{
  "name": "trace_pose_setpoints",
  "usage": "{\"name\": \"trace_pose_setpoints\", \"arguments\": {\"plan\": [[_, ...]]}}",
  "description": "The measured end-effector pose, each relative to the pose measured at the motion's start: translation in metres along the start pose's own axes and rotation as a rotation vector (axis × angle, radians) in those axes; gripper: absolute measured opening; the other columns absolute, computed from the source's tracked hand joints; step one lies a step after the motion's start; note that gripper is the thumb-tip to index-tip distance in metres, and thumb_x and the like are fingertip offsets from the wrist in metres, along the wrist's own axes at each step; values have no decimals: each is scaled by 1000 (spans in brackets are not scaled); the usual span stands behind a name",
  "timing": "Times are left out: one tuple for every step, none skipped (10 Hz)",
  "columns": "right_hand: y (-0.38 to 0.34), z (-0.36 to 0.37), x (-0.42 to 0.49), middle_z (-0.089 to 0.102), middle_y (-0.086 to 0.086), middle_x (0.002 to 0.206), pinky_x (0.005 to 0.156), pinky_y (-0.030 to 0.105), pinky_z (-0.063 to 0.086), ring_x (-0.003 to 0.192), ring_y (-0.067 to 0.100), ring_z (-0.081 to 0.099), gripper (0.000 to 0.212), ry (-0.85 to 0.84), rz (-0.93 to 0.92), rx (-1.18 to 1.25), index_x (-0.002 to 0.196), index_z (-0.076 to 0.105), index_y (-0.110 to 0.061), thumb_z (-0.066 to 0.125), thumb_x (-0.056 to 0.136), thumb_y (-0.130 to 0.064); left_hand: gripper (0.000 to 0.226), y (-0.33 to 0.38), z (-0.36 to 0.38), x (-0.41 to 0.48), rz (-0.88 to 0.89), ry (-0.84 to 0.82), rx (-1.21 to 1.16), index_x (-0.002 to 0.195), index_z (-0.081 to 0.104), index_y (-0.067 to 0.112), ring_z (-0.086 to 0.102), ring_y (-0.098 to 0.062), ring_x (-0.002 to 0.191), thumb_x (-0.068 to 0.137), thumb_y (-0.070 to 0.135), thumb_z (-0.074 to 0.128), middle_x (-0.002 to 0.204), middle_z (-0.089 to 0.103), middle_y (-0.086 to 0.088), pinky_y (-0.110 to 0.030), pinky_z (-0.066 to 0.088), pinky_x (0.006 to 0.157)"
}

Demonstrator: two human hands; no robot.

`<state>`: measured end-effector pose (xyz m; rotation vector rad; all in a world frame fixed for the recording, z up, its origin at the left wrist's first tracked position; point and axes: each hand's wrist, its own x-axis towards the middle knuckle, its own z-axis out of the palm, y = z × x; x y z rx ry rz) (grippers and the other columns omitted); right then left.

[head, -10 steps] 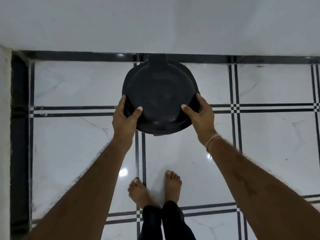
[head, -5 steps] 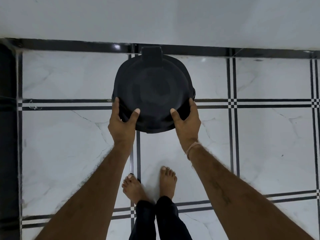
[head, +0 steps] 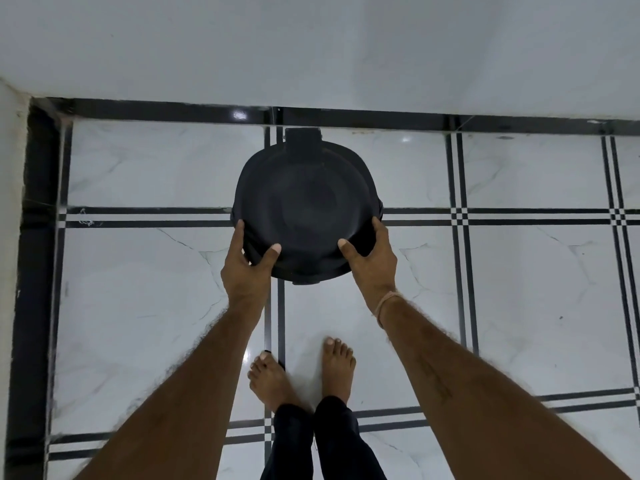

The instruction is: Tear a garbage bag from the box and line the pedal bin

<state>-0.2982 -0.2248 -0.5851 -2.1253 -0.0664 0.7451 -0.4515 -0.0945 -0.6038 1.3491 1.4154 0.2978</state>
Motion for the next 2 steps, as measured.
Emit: {"name": "trace_pose_setpoints", "arguments": {"plan": [[-15,-13,-2,55,-7,148,109,22,39,137,14,50,72,-48,-27,2,155,43,-19,76,93,-31,88,18,-11,-4,43,-90,109,159,34,26,46,-24,143,86,35,82,157,49,2,-26,38,109],[-46,-33,-19,56,-13,141,105,22,40,127,9,52,62,-55,-119,-27,151,46,-19,71,97,-34,74,64,-29,-24,108,-98,170,153,43,23,50,-18,135,89,35,79,148,55,4,-22,37,98]]}}
